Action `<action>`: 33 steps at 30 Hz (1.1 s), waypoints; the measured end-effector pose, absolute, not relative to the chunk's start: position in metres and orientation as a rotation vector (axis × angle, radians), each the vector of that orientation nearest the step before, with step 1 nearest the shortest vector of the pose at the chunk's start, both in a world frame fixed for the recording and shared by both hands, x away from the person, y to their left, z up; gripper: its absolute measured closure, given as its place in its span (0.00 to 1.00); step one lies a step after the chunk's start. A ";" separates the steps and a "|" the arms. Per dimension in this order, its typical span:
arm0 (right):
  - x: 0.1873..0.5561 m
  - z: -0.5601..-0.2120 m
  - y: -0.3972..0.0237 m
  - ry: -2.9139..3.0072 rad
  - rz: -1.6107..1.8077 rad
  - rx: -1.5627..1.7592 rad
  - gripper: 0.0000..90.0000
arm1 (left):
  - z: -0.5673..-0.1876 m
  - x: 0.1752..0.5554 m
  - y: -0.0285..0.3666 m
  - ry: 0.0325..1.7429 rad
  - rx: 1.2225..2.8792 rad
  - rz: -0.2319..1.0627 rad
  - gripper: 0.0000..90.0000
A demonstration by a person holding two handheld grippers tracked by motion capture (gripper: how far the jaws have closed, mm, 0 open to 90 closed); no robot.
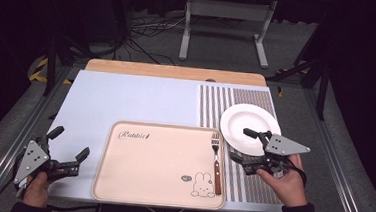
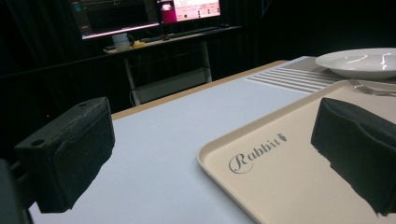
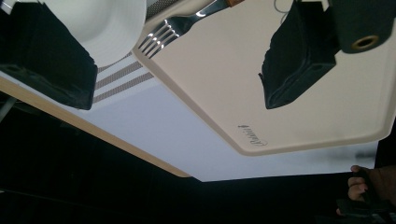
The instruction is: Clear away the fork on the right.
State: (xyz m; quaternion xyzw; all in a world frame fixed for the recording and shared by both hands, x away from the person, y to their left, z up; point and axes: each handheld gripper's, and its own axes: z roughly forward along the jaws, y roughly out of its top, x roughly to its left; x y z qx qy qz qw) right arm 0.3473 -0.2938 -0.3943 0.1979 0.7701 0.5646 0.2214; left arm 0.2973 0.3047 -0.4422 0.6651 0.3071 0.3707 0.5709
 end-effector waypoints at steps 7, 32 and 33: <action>0.341 -0.407 -0.308 2.080 1.575 0.565 0.12 | -0.442 0.297 0.304 0.721 1.559 0.871 0.00; 0.330 -0.444 -0.337 1.974 1.671 0.704 0.10 | -0.441 0.297 0.305 0.713 1.553 0.866 0.00; 0.330 -0.444 -0.338 1.975 1.677 0.720 0.10 | -0.441 0.297 0.306 0.710 1.556 0.869 0.00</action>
